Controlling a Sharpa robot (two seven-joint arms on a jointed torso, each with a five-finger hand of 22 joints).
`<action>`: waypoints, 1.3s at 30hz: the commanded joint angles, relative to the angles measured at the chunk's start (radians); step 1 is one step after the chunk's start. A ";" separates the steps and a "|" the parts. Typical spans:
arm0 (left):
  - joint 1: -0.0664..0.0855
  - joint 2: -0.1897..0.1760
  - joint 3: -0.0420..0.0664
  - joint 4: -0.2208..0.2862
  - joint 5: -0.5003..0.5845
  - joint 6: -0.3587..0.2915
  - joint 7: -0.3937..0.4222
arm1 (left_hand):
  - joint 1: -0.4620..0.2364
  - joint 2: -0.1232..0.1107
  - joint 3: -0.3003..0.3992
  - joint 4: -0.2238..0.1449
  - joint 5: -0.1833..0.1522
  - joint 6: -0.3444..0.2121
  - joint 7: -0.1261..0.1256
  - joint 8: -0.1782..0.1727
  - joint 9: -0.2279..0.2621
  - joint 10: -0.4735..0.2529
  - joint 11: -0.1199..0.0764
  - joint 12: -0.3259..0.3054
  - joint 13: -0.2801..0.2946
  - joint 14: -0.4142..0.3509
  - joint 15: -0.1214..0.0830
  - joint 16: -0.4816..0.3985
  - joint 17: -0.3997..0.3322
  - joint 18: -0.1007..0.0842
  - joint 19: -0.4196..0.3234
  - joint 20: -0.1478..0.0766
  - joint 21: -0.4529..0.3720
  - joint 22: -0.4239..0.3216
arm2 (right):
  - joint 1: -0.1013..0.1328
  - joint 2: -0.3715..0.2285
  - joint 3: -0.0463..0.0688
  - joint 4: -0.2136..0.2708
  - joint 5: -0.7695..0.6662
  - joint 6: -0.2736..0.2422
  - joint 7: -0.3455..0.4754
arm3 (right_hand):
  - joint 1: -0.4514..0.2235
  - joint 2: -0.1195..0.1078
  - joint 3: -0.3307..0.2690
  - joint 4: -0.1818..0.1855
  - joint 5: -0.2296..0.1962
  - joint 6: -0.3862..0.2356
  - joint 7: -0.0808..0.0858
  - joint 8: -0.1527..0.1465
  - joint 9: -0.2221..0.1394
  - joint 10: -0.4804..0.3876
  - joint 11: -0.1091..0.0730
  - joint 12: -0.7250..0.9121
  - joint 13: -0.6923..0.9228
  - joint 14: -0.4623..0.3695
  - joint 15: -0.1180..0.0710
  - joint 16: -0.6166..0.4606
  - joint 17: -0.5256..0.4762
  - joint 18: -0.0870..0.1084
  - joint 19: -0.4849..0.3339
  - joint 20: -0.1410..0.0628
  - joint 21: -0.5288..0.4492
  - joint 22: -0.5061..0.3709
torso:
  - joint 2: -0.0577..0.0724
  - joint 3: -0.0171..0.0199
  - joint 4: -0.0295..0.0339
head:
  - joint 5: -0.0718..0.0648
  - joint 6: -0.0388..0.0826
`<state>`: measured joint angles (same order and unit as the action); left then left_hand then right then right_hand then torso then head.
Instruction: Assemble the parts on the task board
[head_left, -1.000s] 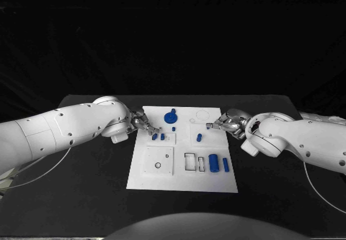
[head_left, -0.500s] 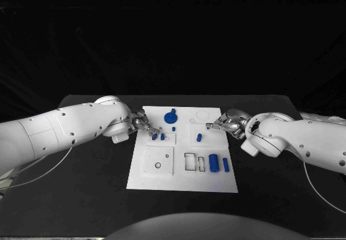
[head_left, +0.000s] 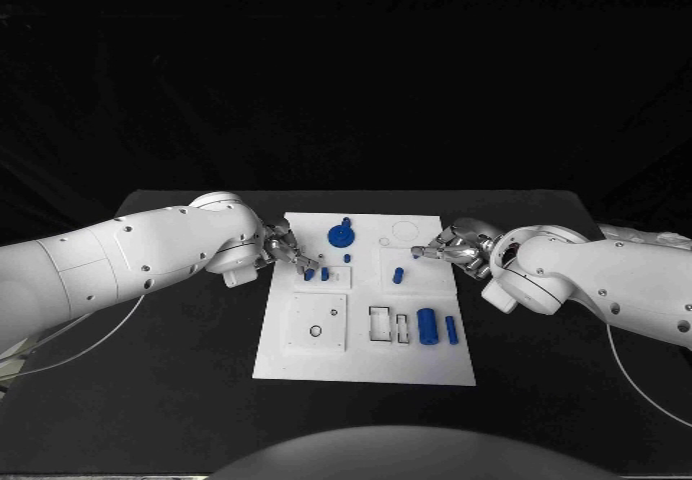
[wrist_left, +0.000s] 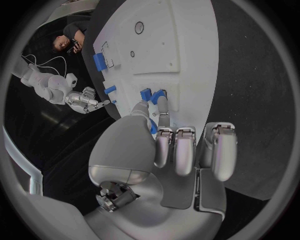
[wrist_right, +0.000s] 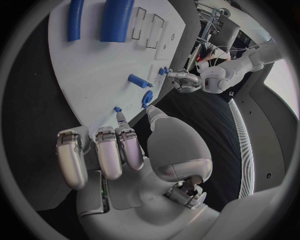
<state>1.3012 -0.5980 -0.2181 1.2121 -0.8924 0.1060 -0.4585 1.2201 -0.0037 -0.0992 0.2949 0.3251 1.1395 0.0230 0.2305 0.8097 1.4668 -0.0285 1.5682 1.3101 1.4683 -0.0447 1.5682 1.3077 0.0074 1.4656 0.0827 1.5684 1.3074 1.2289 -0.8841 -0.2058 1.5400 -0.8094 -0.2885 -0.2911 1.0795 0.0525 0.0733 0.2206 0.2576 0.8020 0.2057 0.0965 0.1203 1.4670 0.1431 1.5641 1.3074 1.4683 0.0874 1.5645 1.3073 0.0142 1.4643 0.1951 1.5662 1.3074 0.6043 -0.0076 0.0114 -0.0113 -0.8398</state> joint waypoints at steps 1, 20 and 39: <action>0.000 0.001 0.001 0.000 -0.005 0.024 -0.009 | 0.015 0.000 0.001 -0.003 0.000 -0.003 -0.003 0.004 0.000 0.104 -0.004 0.003 0.261 0.103 -0.007 0.003 0.263 -0.007 0.105 -0.008 0.002 0.263 | -0.001 0.000 0.000 0.002 -0.010 0.013 0.008 | 0.002 0.008 -0.006 0.002 0.005 -0.006 0.015 0.004 0.002 0.104 0.009 0.007 0.263 0.103 0.008 0.006 0.264 -0.014 0.106 0.009 0.005 0.263 | 0.000 -0.0003 -0.0001 | 0.000 -0.001; 0.000 -0.002 0.001 -0.001 -0.017 0.035 -0.020 | 0.059 0.006 0.016 -0.005 0.003 -0.006 -0.006 0.004 0.000 0.104 -0.007 0.003 0.261 0.103 -0.007 0.003 0.263 -0.007 0.105 -0.008 0.002 0.263 | -0.001 0.002 0.000 0.001 -0.010 0.014 0.008 | 0.002 0.008 -0.006 0.002 0.005 -0.006 0.015 0.004 0.002 0.104 0.009 0.007 0.263 0.103 0.008 0.006 0.264 -0.014 0.106 0.009 0.005 0.263 | 0.000 -0.0003 0.0005 | -0.002 -0.002; 0.001 -0.013 0.000 0.001 -0.018 0.050 -0.025 | 0.062 0.005 0.016 -0.005 0.004 -0.006 -0.006 0.004 0.000 0.104 -0.007 0.003 0.261 0.103 -0.007 0.003 0.263 -0.007 0.105 -0.008 0.002 0.263 | -0.001 0.004 0.000 -0.001 -0.010 0.014 0.009 | 0.002 0.008 -0.006 0.002 0.005 -0.006 0.015 0.004 0.002 0.104 0.009 0.007 0.263 0.103 0.008 0.006 0.264 -0.014 0.106 0.009 0.005 0.263 | 0.000 -0.0005 0.0001 | -0.001 -0.003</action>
<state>1.3012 -0.6123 -0.2182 1.2114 -0.9073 0.1321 -0.4820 1.2723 -0.0014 -0.0891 0.2907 0.3251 1.1359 0.0194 0.2305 0.8099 1.4668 -0.0285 1.5682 1.3102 1.4682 -0.0447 1.5682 1.3074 0.0075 1.4656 0.0827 1.5684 1.3074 1.2289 -0.8809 -0.2058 1.5386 -0.8104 -0.2878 -0.2905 1.0795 0.0525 0.0733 0.2207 0.2576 0.8020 0.2058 0.0964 0.1208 1.4670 0.1431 1.5641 1.3081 1.4683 0.0874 1.5645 1.3078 0.0142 1.4644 0.1951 1.5662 1.3081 0.6040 -0.0078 0.0121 -0.0127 -0.8423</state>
